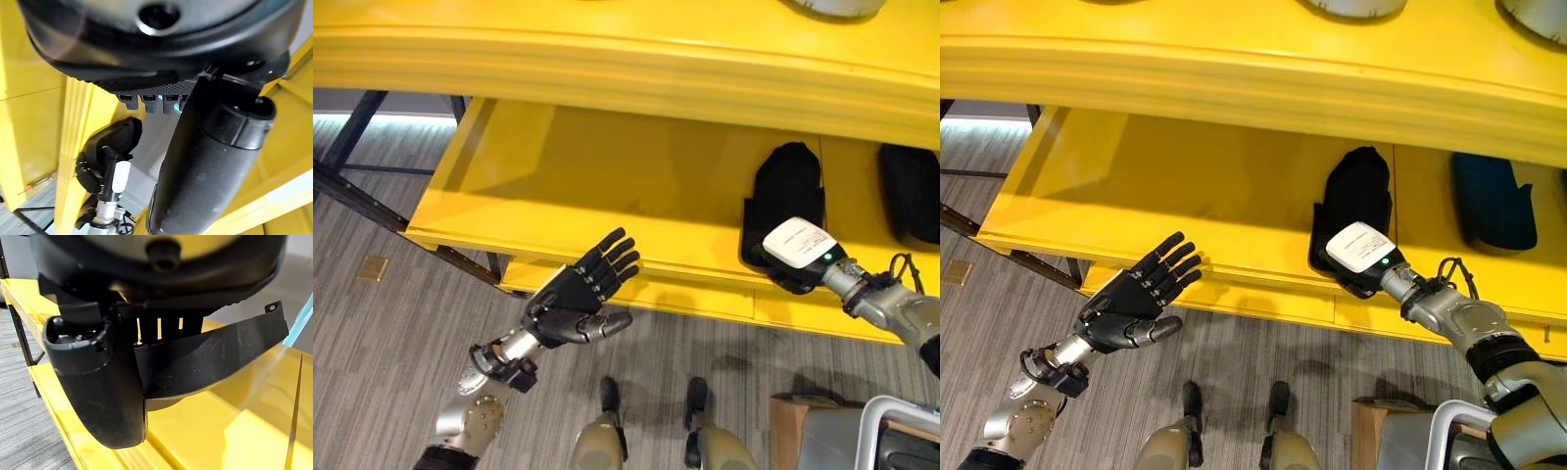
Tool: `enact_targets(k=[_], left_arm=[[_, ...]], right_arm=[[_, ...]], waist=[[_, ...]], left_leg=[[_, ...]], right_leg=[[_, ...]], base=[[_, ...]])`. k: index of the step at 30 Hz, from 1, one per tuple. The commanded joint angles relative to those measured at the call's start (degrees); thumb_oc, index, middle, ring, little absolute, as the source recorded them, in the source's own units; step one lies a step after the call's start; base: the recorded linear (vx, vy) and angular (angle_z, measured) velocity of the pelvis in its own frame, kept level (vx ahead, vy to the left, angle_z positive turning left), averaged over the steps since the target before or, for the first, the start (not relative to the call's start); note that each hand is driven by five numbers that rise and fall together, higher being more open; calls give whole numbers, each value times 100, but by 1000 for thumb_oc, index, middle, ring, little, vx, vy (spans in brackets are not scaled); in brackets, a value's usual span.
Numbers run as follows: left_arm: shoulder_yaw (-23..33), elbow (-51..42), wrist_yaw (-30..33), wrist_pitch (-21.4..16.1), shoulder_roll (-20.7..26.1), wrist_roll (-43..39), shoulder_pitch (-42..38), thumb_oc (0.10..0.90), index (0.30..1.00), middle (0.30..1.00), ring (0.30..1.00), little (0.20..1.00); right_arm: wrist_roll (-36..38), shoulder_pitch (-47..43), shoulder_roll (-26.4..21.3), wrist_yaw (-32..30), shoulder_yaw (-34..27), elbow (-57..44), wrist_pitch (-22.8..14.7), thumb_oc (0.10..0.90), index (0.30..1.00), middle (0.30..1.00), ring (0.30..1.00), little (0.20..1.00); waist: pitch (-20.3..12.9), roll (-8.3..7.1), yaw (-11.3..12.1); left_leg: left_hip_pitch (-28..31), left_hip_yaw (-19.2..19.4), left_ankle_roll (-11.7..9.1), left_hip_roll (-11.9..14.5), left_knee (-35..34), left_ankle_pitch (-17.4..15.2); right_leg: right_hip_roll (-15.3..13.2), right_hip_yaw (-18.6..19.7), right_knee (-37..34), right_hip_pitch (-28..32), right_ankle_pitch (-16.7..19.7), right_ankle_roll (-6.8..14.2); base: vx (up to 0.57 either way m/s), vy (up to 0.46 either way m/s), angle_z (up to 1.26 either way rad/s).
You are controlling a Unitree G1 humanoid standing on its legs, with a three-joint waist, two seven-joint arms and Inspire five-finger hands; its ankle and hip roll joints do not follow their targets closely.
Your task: Move parts from the plastic box to the shelf.
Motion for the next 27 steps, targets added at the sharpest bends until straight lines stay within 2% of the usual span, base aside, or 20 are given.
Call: enact_targets(k=[1,9,13,18,20,21,22,23,24,25,27], left_arm=[[65,-788,-302,-315,221,-347,-407,900,1000,1000,1000,1000],[154,-915,-454,-198,415,-442,-277,900,1000,1000,1000,1000],[164,-938,-491,-183,533,-532,-247,900,1000,1000,1000,1000],[170,-1009,-566,-192,610,-608,-162,900,1000,1000,1000,1000],[179,-1011,-572,-214,630,-662,-138,900,1000,1000,1000,1000],[183,-1016,-572,-215,630,-670,-132,900,1000,1000,1000,1000],[195,-1025,-585,-215,627,-698,-101,900,1000,1000,1000,1000],[211,-1043,-595,-197,636,-721,-82,900,1000,1000,1000,1000],[230,-1066,-614,-167,645,-739,-59,900,1000,1000,1000,1000],[226,-1127,-620,-150,621,-725,-8,900,1000,1000,1000,1000],[220,-1148,-612,-164,615,-738,29,900,1000,1000,1000,1000]], right_arm=[[-204,-1094,-78,-174,431,356,646,400,300,300,300,300],[-611,-1361,-252,-293,545,415,923,400,300,300,300,300],[-875,-1647,-340,-288,700,500,1201,400,300,300,300,300],[-824,-1865,-471,-555,732,587,1617,400,300,300,300,300],[-799,-1893,-504,-451,673,592,1714,412,316,316,316,316],[-788,-1897,-511,-416,667,594,1725,535,489,489,489,489],[-823,-1829,-537,-427,600,604,1806,763,808,808,808,808],[-897,-1776,-560,-430,559,604,1862,900,1000,1000,1000,1000],[-789,-1704,-588,-340,494,591,1930,900,1000,1000,1000,1000],[-461,-1556,-593,-176,340,563,2170,900,1000,1000,1000,1000],[-270,-1462,-574,-150,218,577,2191,900,1000,1000,1000,1000]], waist=[[-45,-13,313],[67,58,361],[140,97,387],[189,135,384],[186,147,371],[185,148,370],[176,152,362],[161,148,358],[142,144,353],[138,144,349],[113,137,337]], left_leg=[[-339,-459,136,-257,905,-728],[-542,-494,100,-238,1052,-723],[-654,-521,82,-224,1120,-691],[-731,-557,74,-225,1119,-643],[-723,-548,64,-226,1130,-624],[-722,-547,62,-226,1133,-622],[-720,-540,60,-225,1140,-614],[-711,-535,61,-227,1142,-616],[-704,-526,57,-227,1163,-605],[-653,-510,62,-227,1189,-634],[-649,-500,69,-230,1196,-633]], right_leg=[[193,-270,765,-156,-980,-90],[177,-345,894,-360,-1017,-110],[163,-357,943,-491,-1006,-114],[156,-318,917,-594,-957,-99],[151,-317,937,-601,-972,-97],[150,-318,942,-602,-975,-98],[144,-328,974,-613,-991,-101],[142,-331,990,-611,-1002,-102],[139,-342,1005,-602,-1016,-105],[134,-348,1031,-559,-1042,-107],[127,-351,1034,-557,-1037,-111]], base=[[55,-71,-5],[56,-64,-3],[25,-45,-1],[3,-14,-1],[0,0,0],[0,0,0],[28,31,1],[40,37,1],[53,46,3],[38,36,3],[27,34,3]])
